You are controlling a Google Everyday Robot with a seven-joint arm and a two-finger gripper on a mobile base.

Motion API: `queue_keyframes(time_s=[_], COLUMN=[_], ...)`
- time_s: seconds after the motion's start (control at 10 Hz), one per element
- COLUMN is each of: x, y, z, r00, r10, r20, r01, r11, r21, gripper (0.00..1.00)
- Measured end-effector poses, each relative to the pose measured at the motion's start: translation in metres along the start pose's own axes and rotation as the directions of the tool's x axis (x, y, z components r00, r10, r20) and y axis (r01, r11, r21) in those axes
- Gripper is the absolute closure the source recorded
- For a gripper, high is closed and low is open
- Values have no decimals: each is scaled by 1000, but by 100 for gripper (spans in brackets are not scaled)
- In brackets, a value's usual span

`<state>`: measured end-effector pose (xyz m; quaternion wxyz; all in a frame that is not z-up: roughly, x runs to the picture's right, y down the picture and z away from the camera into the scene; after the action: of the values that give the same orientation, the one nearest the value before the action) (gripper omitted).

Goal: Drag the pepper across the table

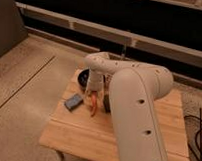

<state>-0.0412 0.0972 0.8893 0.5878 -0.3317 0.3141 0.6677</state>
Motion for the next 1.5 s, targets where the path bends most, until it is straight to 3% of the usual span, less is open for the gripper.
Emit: queue_keyframes(time_s=[0.3, 1.0, 1.2, 1.4, 1.5], x=[1, 2, 4, 5, 5], y=[5, -3, 4, 6, 6], z=[12, 28, 35, 40, 41], r00=[1000, 996, 995, 995, 995], r10=[-6, 50, 31, 7, 4], r20=[-26, -76, -93, -100, -101], r01=[7, -49, -30, -7, -5], r11=[1000, 999, 999, 1000, 1000], r21=[12, 25, 11, -6, -9], gripper=[35, 35, 48, 72, 79])
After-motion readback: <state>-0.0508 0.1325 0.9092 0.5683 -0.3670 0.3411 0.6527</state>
